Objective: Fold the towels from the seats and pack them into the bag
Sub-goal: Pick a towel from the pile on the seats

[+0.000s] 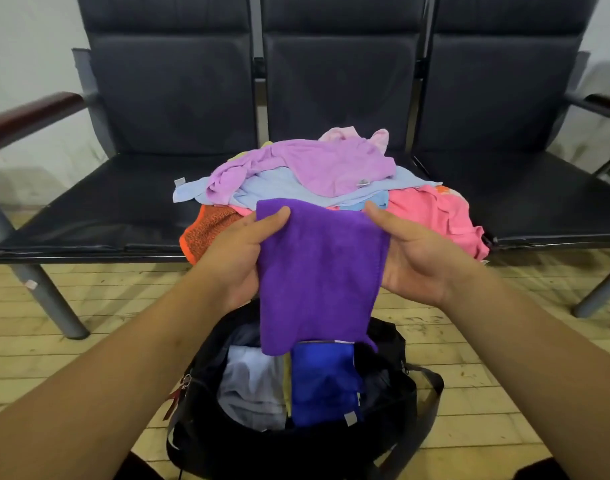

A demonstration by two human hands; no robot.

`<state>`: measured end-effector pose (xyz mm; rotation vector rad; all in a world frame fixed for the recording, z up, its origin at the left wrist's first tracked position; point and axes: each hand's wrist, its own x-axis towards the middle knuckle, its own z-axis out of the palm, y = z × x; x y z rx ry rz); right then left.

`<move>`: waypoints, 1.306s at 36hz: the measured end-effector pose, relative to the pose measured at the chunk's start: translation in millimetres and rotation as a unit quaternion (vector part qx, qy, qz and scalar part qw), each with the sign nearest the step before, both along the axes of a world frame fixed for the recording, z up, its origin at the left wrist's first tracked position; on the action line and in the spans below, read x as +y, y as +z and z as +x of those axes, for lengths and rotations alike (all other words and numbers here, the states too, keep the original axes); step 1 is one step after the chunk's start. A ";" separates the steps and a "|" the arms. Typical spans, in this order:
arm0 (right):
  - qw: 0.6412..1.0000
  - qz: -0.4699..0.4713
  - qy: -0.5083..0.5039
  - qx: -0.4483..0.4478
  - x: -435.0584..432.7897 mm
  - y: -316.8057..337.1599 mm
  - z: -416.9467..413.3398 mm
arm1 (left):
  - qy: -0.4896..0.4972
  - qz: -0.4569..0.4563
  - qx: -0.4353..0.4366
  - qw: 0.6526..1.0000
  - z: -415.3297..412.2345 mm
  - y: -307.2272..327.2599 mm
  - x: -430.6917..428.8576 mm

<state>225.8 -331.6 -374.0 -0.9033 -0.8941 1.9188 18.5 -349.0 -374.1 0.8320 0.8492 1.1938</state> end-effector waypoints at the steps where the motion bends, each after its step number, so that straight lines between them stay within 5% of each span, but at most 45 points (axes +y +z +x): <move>1: 1.000 0.006 0.010 -0.009 -0.3 -2.3 -0.5 | -0.003 0.007 0.003 1.000 -1.1 0.3 0.6; 10: 0.980 0.096 -0.124 -0.124 8.6 -13.2 -0.5 | 0.039 0.042 0.211 0.976 -23.9 -1.8 12.3; 16: 0.986 0.100 -0.109 -0.083 13.1 -17.5 -0.8 | -0.001 0.054 0.191 0.980 -25.8 1.7 8.8; 22: 0.964 0.148 -0.154 -0.158 17.4 -16.0 5.0 | 0.056 0.107 0.323 0.939 -35.4 3.9 9.6; 31: 0.925 0.225 -0.236 -0.193 18.8 -15.8 2.2 | 0.133 0.151 0.276 0.940 -34.0 -1.7 13.2; 36: 0.947 0.213 -0.216 -0.109 19.0 -14.5 -2.9 | 0.090 0.124 0.160 0.975 -30.9 -0.9 11.0; 47: 0.992 0.078 -0.098 -0.015 19.1 -60.0 -32.5 | 0.065 0.080 0.204 0.974 -42.4 -37.6 18.8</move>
